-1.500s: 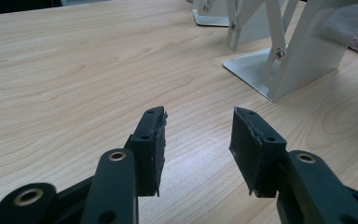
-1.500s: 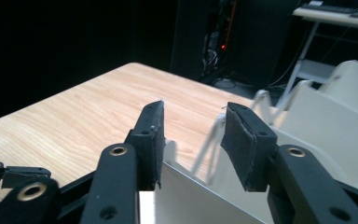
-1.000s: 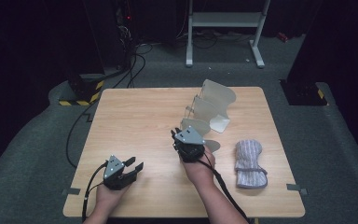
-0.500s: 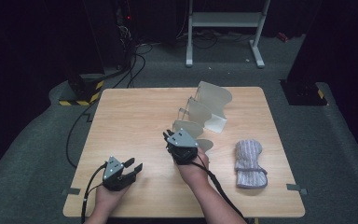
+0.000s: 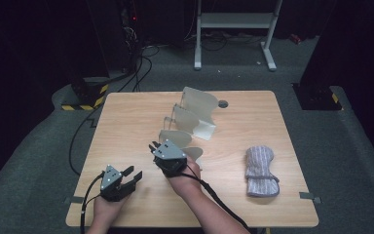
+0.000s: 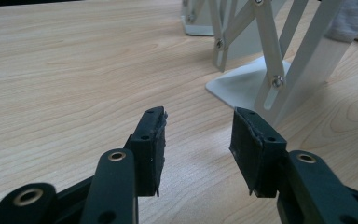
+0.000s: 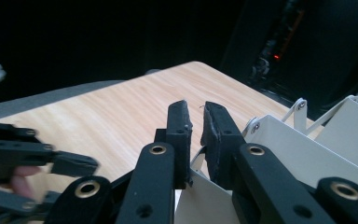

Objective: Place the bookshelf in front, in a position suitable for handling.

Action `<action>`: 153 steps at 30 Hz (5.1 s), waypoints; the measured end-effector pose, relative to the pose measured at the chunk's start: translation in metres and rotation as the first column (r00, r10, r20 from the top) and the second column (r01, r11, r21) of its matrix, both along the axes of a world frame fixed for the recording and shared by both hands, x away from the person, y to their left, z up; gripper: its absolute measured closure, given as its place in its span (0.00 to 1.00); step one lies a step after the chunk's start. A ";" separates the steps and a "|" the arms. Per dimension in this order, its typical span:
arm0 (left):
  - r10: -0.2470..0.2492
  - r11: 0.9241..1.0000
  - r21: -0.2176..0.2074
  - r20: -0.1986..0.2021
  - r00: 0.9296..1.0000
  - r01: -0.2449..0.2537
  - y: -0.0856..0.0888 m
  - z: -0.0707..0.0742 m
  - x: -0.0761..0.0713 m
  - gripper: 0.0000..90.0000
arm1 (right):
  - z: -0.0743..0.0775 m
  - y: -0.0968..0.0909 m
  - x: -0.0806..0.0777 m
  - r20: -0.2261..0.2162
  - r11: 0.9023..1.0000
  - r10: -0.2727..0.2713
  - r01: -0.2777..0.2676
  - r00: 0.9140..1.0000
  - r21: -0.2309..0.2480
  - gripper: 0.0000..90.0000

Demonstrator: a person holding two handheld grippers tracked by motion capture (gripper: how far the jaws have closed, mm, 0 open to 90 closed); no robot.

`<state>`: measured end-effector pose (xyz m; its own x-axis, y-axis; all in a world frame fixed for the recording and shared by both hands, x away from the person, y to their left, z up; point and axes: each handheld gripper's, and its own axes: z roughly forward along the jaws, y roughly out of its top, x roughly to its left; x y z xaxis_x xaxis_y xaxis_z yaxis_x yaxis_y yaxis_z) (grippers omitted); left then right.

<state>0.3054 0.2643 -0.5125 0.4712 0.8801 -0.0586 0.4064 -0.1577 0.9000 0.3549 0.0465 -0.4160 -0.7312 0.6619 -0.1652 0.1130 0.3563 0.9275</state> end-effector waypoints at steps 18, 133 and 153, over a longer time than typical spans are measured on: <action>-0.051 0.999 0.010 -0.004 0.999 0.051 -0.016 -0.002 0.010 0.61 | -0.004 -0.021 -0.039 0.023 0.996 0.077 -0.078 0.997 0.043 0.88; -0.108 0.994 0.032 -0.026 0.994 0.109 -0.026 -0.003 0.013 0.59 | -0.020 -0.095 0.044 -0.062 0.947 -0.311 0.315 0.948 0.069 0.63; -0.033 0.999 0.013 -0.036 0.999 0.034 -0.001 -0.002 -0.003 0.58 | -0.020 -0.049 0.109 -0.095 0.947 -0.318 0.320 0.943 0.008 0.86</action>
<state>0.3027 0.2634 -0.5149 0.4981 0.8648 -0.0639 0.4322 -0.1837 0.8829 0.4639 -0.0029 -0.4361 -0.4921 0.8658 -0.0901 0.3016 0.2666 0.9154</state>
